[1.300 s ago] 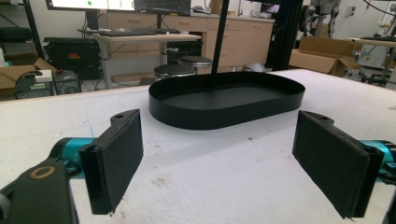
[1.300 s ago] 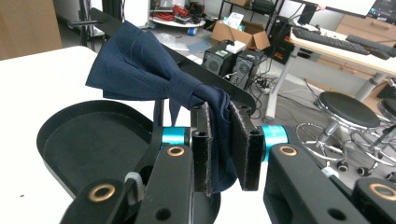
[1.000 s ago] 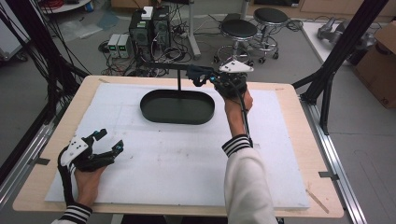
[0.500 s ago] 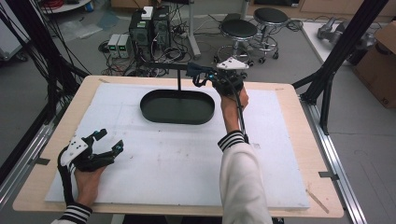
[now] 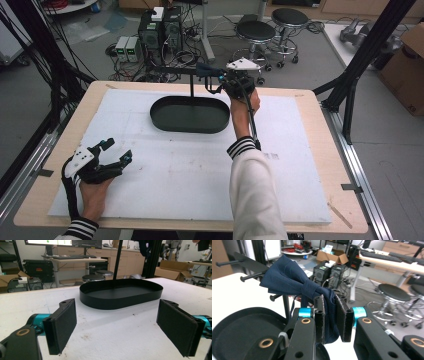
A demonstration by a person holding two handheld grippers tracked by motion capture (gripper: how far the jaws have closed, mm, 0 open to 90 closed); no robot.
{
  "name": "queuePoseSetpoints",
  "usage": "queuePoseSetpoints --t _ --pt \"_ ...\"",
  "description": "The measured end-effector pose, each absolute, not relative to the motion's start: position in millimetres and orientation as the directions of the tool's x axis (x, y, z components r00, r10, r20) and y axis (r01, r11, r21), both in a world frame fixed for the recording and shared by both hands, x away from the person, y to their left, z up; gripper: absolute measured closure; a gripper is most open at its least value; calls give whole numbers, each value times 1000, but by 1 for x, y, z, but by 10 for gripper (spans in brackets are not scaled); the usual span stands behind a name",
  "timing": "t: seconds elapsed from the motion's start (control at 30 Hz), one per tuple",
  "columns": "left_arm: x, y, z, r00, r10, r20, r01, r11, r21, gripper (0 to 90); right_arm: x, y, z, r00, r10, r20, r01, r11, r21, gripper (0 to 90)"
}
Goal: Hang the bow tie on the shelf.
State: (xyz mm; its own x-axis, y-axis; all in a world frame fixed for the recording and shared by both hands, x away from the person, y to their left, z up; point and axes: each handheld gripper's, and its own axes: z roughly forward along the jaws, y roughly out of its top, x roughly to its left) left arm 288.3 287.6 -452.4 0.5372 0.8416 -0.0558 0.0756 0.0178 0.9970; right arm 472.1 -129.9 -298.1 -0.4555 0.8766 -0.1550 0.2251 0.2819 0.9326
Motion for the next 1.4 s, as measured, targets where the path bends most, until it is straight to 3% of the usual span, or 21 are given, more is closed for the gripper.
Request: queuePoseSetpoints --t 0.17,0.77,1.4 --pt "288 287 -452 538 841 -56 74 19 997 168 474 -132 -301 -426 892 -150 266 282 922 761" --pt "288 287 -452 539 841 -50 71 14 997 168 468 -144 -305 -410 894 -179 265 304 915 654" --pt "288 287 -452 540 840 -45 71 8 997 168 457 -152 -297 -393 902 -176 225 281 933 374"
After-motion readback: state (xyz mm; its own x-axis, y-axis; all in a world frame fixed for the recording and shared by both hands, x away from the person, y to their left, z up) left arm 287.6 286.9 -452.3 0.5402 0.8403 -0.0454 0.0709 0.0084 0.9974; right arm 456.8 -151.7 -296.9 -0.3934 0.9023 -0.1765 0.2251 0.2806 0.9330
